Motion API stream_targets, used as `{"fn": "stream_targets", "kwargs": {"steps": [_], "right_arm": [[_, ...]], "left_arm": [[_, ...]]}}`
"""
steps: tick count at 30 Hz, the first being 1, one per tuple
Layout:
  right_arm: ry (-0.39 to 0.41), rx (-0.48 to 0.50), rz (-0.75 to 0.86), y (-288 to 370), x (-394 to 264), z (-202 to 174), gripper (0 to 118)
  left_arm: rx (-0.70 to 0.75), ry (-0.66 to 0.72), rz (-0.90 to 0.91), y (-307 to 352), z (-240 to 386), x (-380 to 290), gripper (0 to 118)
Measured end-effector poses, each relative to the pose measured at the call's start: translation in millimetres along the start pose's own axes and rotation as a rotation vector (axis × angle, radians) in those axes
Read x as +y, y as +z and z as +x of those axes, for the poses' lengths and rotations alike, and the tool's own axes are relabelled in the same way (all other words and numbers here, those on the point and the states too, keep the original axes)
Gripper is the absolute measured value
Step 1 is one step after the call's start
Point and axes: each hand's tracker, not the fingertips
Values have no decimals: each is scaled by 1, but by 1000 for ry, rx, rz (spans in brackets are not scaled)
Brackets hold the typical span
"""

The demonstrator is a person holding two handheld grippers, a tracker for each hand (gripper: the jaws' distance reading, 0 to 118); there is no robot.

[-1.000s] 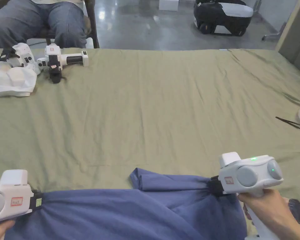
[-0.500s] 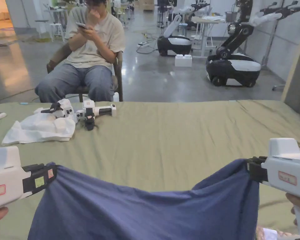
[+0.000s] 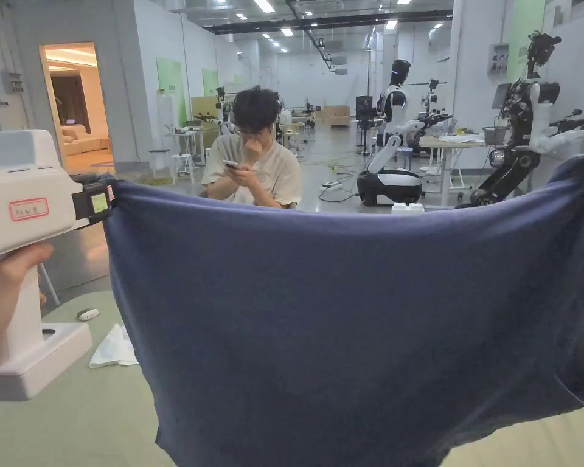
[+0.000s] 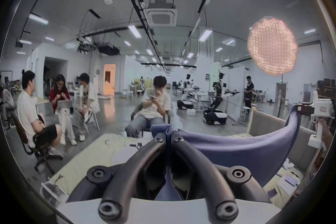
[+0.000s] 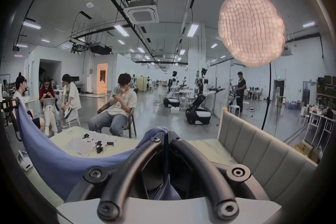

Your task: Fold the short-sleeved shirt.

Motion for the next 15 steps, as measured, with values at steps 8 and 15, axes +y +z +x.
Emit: {"fn": "stream_targets", "kwargs": {"steps": [8,15], "right_arm": [[106,-92,41,-79,44,-26,0],[103,-146,87,-128,63,-35,0]], "left_arm": [[79,8,34,-90,-1,35,0],[94,-2,22,-152,-4,37,0]]}}
